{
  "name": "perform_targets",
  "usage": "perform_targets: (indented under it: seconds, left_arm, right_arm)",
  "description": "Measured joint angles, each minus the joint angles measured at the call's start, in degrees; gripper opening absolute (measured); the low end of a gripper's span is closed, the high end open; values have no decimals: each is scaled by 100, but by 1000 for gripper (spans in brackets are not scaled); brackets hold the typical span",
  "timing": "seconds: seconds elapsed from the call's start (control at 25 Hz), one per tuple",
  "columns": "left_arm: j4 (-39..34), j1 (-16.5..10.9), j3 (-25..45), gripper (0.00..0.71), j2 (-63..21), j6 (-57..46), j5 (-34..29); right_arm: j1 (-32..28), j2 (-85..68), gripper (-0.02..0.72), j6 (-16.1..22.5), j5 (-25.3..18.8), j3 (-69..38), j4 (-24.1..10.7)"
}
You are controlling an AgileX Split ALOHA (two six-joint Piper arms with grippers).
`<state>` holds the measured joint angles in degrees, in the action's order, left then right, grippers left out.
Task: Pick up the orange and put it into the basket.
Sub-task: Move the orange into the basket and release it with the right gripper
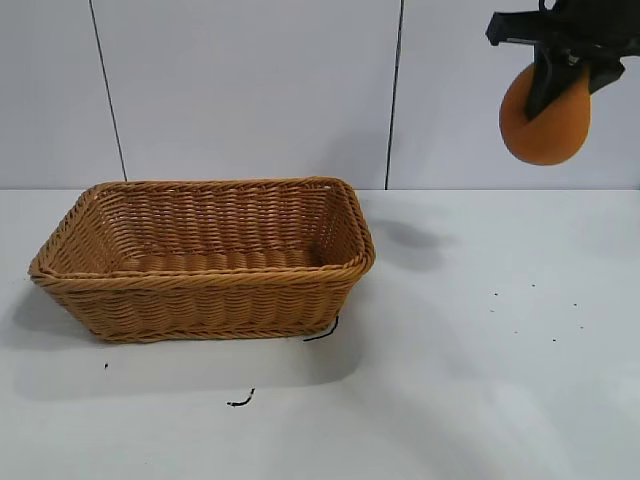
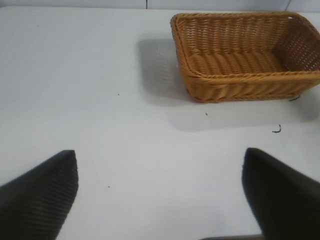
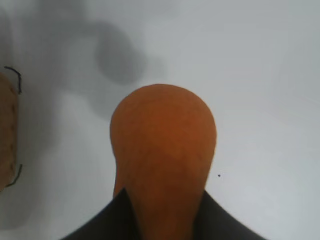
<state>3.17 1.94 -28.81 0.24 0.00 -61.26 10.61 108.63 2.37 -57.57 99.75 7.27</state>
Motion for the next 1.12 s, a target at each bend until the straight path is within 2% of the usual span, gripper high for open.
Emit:
perform_targets:
  seconds: [0.36, 0.52, 0.76, 0.88, 0.92, 1.0, 1.12]
  left_arm:
    - [0, 0, 0, 639, 0, 0, 0]
    - [0, 0, 0, 639, 0, 0, 0]
    - [0, 0, 0, 639, 0, 0, 0]
    - [0, 0, 0, 639, 0, 0, 0]
    - [0, 0, 0, 639, 0, 0, 0]
    - [0, 0, 0, 639, 0, 0, 0]
    - [0, 0, 0, 639, 0, 0, 0]
  right_arm:
    - [1392, 343, 106, 2, 455, 18, 13]
    - [1966, 697, 106, 7, 881, 18, 39]
    - [2340, 1321, 106, 27, 1708, 18, 57]
    - [2341, 1581, 108, 131, 1908, 18, 49]
    - [2341, 1648, 124, 144, 1920, 18, 35]
    - [2341, 1736, 203, 157, 1920, 18, 22]
    - [2341, 1756, 440, 157, 1922, 18, 22]
